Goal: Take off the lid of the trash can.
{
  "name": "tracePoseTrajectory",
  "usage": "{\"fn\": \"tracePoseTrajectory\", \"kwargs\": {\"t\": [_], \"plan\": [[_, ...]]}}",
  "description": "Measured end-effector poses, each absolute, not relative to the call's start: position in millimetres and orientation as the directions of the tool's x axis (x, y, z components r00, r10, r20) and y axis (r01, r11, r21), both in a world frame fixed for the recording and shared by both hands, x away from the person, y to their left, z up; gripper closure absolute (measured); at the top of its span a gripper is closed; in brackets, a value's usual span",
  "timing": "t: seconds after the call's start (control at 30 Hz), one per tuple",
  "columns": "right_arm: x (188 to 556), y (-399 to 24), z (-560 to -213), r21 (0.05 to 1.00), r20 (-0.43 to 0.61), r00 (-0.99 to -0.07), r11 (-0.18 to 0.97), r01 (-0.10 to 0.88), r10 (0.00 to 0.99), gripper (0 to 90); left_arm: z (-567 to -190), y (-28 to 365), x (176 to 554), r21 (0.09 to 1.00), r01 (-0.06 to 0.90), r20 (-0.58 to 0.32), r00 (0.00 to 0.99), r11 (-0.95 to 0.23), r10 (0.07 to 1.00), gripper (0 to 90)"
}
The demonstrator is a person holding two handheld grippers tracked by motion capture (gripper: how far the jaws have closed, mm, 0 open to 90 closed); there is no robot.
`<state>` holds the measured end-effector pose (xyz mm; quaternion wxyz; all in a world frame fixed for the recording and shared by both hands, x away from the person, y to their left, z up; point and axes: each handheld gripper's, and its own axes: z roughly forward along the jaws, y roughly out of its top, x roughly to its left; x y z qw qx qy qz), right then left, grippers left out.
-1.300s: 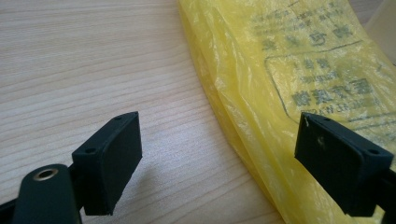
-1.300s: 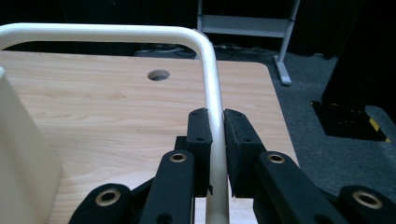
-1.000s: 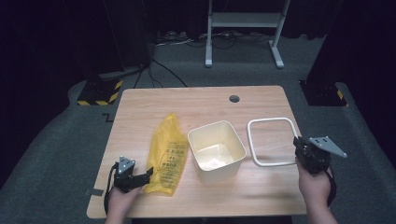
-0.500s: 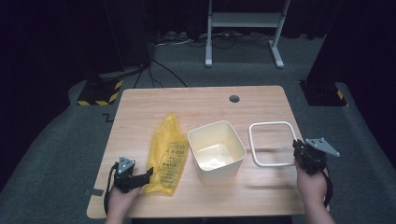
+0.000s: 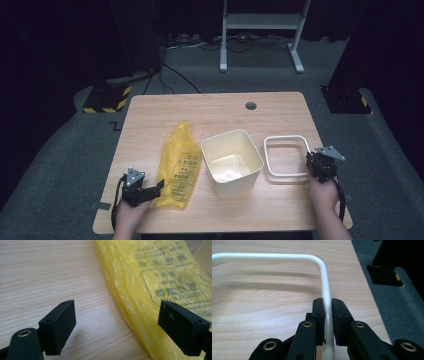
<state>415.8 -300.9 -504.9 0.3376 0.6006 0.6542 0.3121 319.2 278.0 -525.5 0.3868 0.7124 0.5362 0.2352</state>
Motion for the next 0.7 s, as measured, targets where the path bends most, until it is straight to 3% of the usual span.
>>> {"fn": "tracePoseTrajectory", "kwargs": {"t": [0.43, 0.47, 0.5, 0.7], "plan": [[433, -295, -522, 0.767, -0.077, -0.049, 0.091, 0.635, 0.996, 80.6, -525, 278, 319, 0.802, 0.582, -0.074, 0.316, -0.131, 0.946, 15.2], [433, -295, -521, 0.762, -0.09, -0.057, 0.106, 0.638, 0.994, 73.7, -525, 278, 319, 0.802, 0.583, -0.077, 0.315, -0.129, 0.946, 15.2], [433, -295, -521, 0.762, -0.09, -0.057, 0.106, 0.638, 0.994, 73.7, -525, 278, 319, 0.802, 0.582, -0.074, 0.316, -0.132, 0.946, 15.2], [415, -290, -504, 0.791, -0.076, -0.104, 0.124, 0.599, 0.992, 53.7, -525, 278, 319, 0.799, 0.584, -0.062, 0.32, -0.145, 0.945, 15.2]]}}
